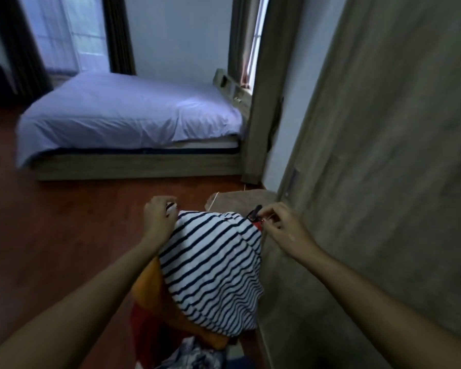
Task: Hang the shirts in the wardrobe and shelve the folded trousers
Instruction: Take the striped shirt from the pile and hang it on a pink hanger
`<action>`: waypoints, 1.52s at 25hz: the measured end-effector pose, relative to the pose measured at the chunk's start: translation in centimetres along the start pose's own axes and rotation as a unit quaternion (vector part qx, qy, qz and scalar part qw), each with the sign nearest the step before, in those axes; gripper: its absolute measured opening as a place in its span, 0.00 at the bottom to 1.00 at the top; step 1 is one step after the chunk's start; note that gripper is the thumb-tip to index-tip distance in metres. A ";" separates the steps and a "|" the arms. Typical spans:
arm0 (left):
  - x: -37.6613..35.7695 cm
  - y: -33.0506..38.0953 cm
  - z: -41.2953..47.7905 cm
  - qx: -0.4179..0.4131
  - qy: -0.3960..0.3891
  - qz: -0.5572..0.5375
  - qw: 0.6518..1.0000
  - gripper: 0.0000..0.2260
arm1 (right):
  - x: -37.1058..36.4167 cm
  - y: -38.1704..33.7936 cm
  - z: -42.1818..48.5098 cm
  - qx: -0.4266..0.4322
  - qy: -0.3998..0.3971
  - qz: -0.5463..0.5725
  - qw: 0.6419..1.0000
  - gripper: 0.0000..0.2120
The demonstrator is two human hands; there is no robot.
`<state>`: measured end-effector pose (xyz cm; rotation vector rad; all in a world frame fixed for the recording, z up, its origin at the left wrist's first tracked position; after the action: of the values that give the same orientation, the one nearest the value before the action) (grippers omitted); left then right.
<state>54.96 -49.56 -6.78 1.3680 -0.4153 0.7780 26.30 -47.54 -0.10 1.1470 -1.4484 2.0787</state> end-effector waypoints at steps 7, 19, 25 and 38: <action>-1.4 -6.3 3.6 0.128 -0.086 -0.092 0.984 0.14 | -8.3 2.5 6.7 -0.064 -0.093 0.006 0.994 0.07; -5.4 3.4 -5.3 -0.359 -0.286 -0.003 0.889 0.14 | -11.9 3.3 7.9 -0.305 -0.199 0.483 0.796 0.13; -2.7 2.6 -2.8 -0.284 -0.205 -0.047 0.936 0.12 | -10.1 4.0 8.0 -0.230 -0.105 0.479 0.841 0.06; 1.5 14.4 3.9 -0.398 -0.088 0.290 0.866 0.18 | 1.2 0.6 3.3 0.003 0.011 0.018 1.000 0.15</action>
<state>46.49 -52.78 5.19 0.5142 -1.1857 0.8233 26.49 -50.93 0.95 1.1043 -1.4643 2.1136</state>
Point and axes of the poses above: each hand's wrist, its own z-axis towards the middle knuckle, its own x-axis out of the back of the hand, y = z × x, the point moved 6 cm from there along z, towards the middle knuckle, and after that the axes turned 12 degrees about -y, right-handed, at the moved point
